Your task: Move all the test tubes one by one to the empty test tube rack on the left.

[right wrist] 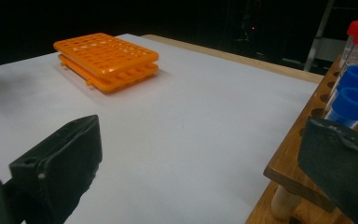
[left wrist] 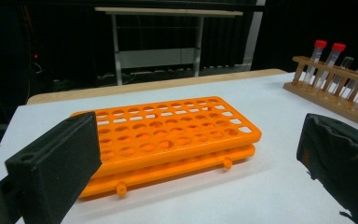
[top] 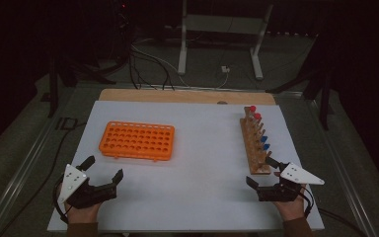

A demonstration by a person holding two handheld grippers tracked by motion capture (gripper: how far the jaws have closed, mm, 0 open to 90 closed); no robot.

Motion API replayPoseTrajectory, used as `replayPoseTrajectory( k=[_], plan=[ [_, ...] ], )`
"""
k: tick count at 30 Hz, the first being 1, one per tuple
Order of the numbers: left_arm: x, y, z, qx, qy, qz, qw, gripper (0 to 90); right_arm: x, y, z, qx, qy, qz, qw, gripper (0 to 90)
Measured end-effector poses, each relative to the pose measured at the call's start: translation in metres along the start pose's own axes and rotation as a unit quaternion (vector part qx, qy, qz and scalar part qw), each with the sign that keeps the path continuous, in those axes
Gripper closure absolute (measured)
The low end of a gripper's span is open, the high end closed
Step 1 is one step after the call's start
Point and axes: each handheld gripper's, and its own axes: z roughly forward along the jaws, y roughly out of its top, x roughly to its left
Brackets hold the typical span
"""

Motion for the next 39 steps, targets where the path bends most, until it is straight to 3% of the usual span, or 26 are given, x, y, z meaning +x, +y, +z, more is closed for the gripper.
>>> replayPoseTrajectory(
  k=[13, 20, 24, 31, 39],
  plan=[
    [0.001, -0.001, 0.000, 0.001, 0.014, -0.006, 0.9999, 0.1, 0.000, 0.010, -0.006, -0.006, -0.007, 0.002, 1.0000, 0.2],
    [0.002, -0.002, 0.001, 0.005, 0.012, -0.011, 0.9998, 0.1, -0.005, 0.025, -0.007, 0.015, -0.024, -0.001, 0.9996, 2.0],
    [0.001, -0.002, 0.000, 0.004, 0.015, -0.009, 0.9998, 0.1, -0.018, 0.037, -0.007, 0.030, -0.039, 0.003, 0.9988, 4.0],
    [0.001, -0.002, 0.002, 0.008, 0.017, -0.007, 0.9998, 0.1, -0.037, 0.050, -0.002, 0.060, -0.057, 0.010, 0.9965, 12.7],
    [-0.001, -0.002, 0.001, 0.010, 0.016, -0.004, 0.9998, 0.1, -0.050, 0.048, 0.008, 0.092, -0.077, 0.013, 0.9927, 27.7]
  ],
)
